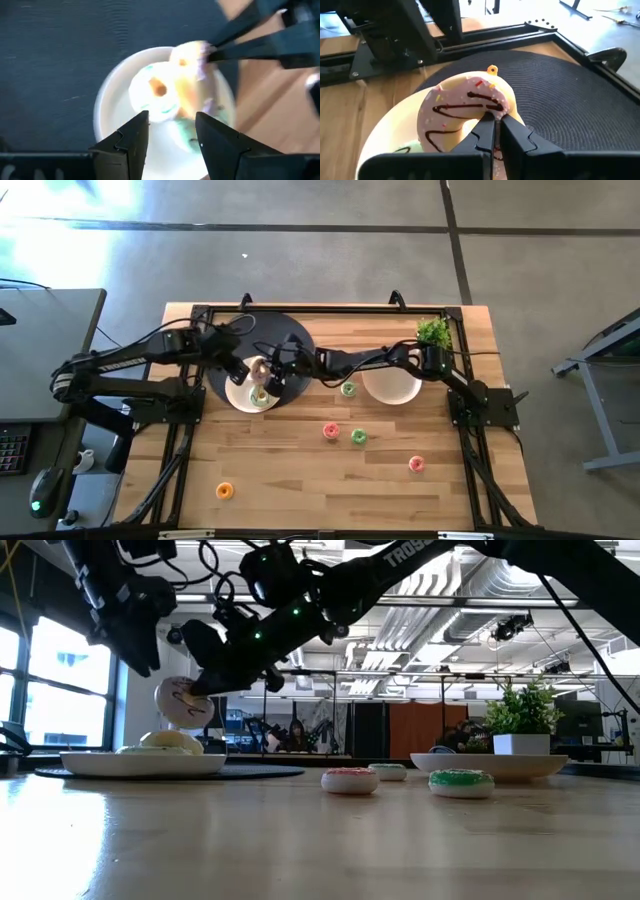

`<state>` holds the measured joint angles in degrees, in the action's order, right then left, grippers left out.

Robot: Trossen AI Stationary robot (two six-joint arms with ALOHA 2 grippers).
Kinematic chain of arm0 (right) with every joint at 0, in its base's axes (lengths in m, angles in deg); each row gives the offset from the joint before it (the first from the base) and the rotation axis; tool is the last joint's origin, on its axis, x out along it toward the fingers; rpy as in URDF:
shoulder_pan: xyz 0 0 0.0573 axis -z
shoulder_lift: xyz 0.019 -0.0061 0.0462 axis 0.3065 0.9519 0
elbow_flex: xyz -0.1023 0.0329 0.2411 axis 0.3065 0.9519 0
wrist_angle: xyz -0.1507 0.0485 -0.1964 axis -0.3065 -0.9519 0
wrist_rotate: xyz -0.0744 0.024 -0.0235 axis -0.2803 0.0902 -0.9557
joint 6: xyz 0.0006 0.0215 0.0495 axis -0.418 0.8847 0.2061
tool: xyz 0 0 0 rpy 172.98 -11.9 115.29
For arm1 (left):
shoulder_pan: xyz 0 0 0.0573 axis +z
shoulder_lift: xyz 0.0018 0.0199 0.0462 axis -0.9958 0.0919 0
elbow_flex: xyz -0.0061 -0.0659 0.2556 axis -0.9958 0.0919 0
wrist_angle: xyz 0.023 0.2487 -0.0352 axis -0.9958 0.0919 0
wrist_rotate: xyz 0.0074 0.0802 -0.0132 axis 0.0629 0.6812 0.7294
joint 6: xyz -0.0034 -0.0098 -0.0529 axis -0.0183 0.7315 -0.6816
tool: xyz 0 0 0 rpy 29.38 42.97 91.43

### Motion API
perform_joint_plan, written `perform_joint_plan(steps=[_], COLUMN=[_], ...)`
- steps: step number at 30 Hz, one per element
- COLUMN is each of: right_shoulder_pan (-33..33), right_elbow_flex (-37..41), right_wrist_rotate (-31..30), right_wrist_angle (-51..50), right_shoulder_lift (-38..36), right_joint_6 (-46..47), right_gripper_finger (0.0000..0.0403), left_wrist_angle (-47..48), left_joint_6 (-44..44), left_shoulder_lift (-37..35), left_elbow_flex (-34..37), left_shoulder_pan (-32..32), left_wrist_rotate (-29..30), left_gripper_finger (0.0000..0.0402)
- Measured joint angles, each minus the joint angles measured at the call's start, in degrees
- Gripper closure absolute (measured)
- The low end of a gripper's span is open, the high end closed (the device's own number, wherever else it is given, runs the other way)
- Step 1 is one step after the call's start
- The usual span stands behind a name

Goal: Pick & Place donuts
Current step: Put the large purple donut on the left white plate

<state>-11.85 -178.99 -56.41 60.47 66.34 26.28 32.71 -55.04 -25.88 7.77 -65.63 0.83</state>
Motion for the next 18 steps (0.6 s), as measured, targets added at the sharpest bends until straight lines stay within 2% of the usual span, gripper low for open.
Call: perform_joint_plan(steps=[6,18], right_shoulder_pan=[-0.06,0.0], right_elbow_flex=[0.0,0.07], right_wrist_rotate=[1.04,5.12], right_wrist_angle=[-0.96,2.61], right_shoulder_lift=[-0.02,-0.04], right_joint_6=[-0.8,-0.96], right_gripper_finger=[0.0389,0.0388], left_wrist_angle=[-8.53,-9.31], left_joint_6=[0.11,-0.26], left_shoulder_lift=[0.11,0.9], left_elbow_flex=[2.9,5.13], left_shoulder_pan=[0.02,0.0], left_wrist_rotate=[-4.22,-3.7], left_gripper_finger=[0.0241,0.0241])
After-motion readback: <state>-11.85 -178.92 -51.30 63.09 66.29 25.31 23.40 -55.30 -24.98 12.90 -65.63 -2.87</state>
